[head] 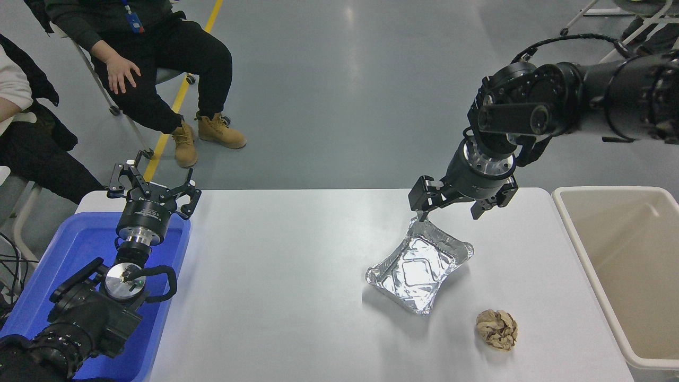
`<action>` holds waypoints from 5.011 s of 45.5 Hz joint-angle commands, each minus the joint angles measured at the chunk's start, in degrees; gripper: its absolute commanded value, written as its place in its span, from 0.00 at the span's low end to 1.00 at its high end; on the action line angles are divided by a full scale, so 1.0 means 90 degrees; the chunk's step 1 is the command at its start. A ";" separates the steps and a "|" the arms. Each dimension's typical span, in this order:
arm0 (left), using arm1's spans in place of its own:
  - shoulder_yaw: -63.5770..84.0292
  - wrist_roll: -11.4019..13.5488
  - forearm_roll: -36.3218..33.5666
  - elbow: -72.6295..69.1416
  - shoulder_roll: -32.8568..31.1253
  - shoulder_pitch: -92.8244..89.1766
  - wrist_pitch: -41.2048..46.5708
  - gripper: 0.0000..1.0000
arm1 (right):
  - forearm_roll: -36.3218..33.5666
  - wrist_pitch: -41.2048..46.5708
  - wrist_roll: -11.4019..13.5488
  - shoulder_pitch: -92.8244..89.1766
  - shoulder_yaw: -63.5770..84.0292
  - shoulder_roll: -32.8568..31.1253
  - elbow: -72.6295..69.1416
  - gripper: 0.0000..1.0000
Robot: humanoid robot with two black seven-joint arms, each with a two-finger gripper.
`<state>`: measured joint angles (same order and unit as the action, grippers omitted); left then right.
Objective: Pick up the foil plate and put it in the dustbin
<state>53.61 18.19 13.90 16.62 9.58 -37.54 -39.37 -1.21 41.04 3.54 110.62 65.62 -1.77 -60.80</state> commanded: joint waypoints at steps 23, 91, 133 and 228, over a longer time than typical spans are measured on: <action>0.0000 0.0000 -0.0001 -0.0001 -0.0001 0.0001 0.0000 0.99 | 0.0018 -0.0038 -0.0013 -0.0455 -0.0026 -0.0145 0.0154 1.00; 0.0000 0.0000 -0.0001 0.0008 -0.0001 0.0001 0.0000 0.99 | -0.3117 -0.4335 0.0017 -0.2672 -0.0172 -0.0477 -0.0481 1.00; 0.0000 0.0000 -0.0001 0.0008 -0.0001 0.0001 0.0000 0.99 | -0.1223 -0.6014 -0.0042 -0.4029 -0.1344 -0.0389 -0.0277 0.97; 0.0000 0.0000 -0.0001 0.0008 -0.0001 0.0001 0.0000 0.99 | -0.0061 -0.4375 -0.0003 -0.0115 0.0100 -0.1659 -0.1946 0.00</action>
<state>53.61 18.19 13.89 16.64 9.58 -37.54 -39.38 -3.20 -8.17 3.43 95.52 59.91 -13.92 -74.33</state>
